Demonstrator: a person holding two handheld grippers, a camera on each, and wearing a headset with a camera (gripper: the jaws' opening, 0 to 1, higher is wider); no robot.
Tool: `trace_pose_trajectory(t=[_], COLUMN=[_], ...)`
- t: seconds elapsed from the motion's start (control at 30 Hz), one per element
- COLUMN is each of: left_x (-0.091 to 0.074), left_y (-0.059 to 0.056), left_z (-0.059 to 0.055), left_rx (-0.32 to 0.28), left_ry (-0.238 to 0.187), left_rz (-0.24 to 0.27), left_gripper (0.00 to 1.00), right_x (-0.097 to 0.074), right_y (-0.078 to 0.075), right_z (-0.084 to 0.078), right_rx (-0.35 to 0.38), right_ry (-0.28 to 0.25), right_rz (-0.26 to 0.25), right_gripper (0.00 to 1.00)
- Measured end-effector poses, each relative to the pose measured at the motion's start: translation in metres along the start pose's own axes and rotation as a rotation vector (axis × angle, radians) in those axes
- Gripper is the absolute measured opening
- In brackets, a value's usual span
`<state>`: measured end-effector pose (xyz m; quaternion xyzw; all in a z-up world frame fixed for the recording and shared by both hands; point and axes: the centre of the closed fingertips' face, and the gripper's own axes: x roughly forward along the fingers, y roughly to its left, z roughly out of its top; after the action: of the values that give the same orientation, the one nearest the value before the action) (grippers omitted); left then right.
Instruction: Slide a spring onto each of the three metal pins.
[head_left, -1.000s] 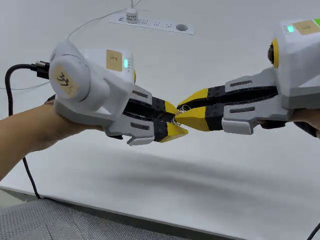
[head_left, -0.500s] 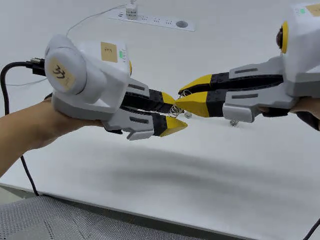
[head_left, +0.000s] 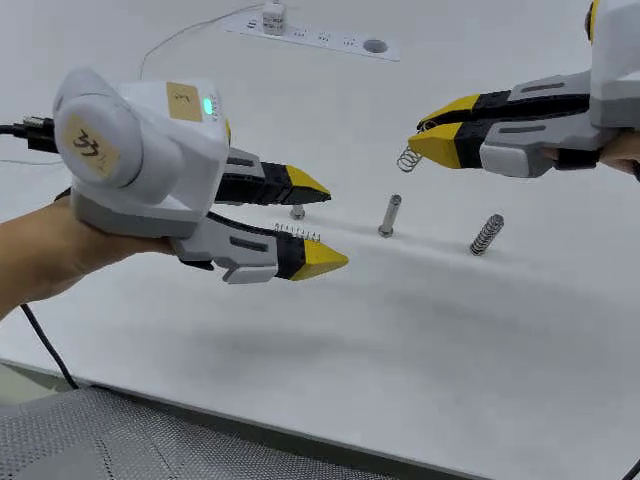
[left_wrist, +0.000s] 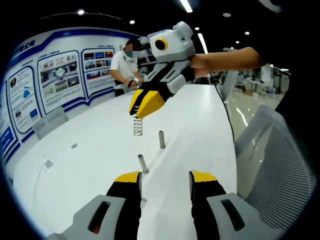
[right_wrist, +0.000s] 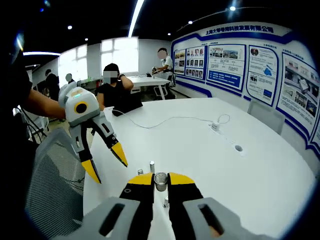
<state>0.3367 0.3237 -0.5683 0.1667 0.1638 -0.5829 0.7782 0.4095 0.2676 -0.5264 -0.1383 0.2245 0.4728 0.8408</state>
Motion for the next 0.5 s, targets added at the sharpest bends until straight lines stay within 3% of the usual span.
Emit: trace_pose_trajectory(t=[0.2, 0.3, 0.4, 0.5], left_x=[-0.005, -0.004, -0.002, 0.0], left_y=[0.006, 0.009, 0.01, 0.01], left_z=[-0.004, -0.003, 0.0, -0.003], left_rx=[-0.029, -0.033, -0.039, -0.031], left_ry=[-0.003, -0.005, -0.018, -0.001], left_rz=[0.026, 0.037, 0.04, 0.039], left_gripper=[0.4, 0.4, 0.4, 0.4], right_x=[0.014, 0.021, 0.028, 0.03], right_y=[-0.006, -0.01, -0.01, -0.009], right_z=[-0.021, -0.03, -0.034, -0.038], right_rx=[0.035, 0.014, 0.032, 0.032], right_ry=[0.076, 0.11, 0.114, 0.126], right_rz=[-0.007, -0.023, -0.006, -0.001], right_gripper=[0.1, 0.1, 0.1, 0.1])
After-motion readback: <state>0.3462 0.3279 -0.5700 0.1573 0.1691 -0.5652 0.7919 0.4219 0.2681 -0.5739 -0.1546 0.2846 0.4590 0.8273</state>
